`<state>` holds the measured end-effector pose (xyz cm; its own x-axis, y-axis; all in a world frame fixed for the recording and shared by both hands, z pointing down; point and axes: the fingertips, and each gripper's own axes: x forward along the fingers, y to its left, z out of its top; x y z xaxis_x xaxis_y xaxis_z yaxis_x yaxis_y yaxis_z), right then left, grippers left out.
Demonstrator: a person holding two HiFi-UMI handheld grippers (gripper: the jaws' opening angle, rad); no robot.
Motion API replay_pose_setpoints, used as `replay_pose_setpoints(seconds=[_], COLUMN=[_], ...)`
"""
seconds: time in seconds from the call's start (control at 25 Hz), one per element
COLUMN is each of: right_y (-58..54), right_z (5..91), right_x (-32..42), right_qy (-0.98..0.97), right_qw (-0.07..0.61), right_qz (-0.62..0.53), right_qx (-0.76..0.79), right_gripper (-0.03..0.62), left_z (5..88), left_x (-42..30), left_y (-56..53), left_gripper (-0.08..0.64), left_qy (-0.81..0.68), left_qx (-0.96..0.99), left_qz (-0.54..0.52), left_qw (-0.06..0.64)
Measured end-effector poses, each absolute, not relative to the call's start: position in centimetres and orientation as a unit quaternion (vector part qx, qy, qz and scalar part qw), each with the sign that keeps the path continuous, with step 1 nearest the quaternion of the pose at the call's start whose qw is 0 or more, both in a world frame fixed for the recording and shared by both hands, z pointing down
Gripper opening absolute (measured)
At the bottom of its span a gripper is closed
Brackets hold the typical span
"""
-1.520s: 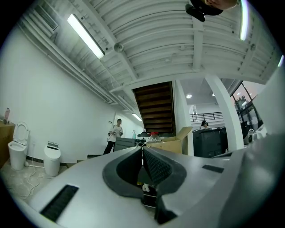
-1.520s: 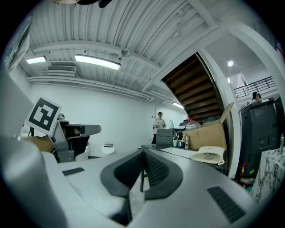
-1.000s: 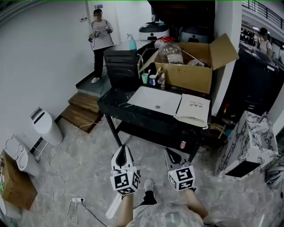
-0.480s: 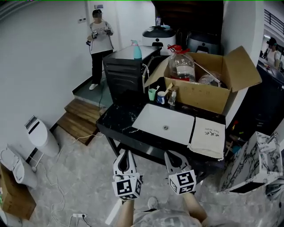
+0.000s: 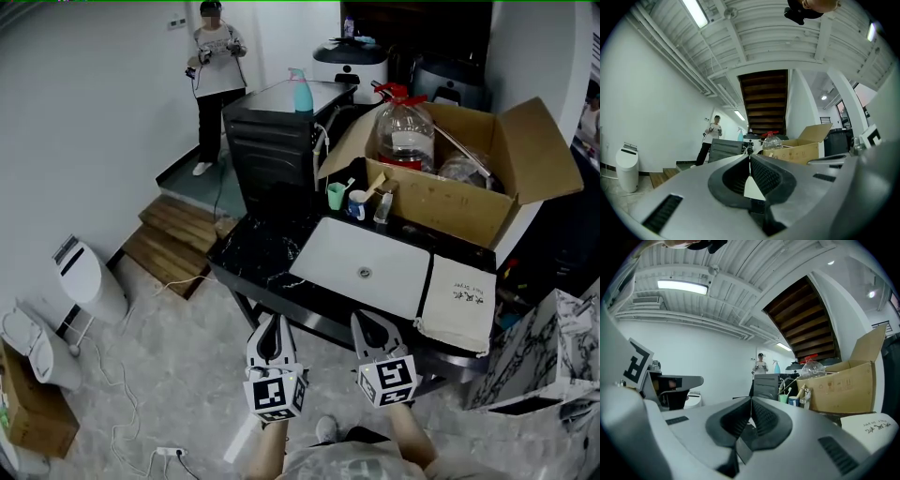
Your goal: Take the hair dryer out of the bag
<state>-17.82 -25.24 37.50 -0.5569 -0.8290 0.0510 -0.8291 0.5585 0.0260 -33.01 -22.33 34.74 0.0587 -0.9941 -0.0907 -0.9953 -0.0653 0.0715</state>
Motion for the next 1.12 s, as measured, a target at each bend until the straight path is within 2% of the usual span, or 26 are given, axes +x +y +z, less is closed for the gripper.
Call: replay_pose_setpoints(seconds=[1.12], right_y=[-27.4], right_z=[38.4], right_x=[-15.8], right_qy=[-0.903], right_qw=[0.013], right_qz=[0.026], right_qx=[0.429], right_gripper=[0.035], left_z=[34.9], left_x=[-33.2], left_y=[-21.8], left_gripper=[0.035], left_qy=[0.741], left_qx=[-0.667], left_qz=[0.075], left_qw=[0.006])
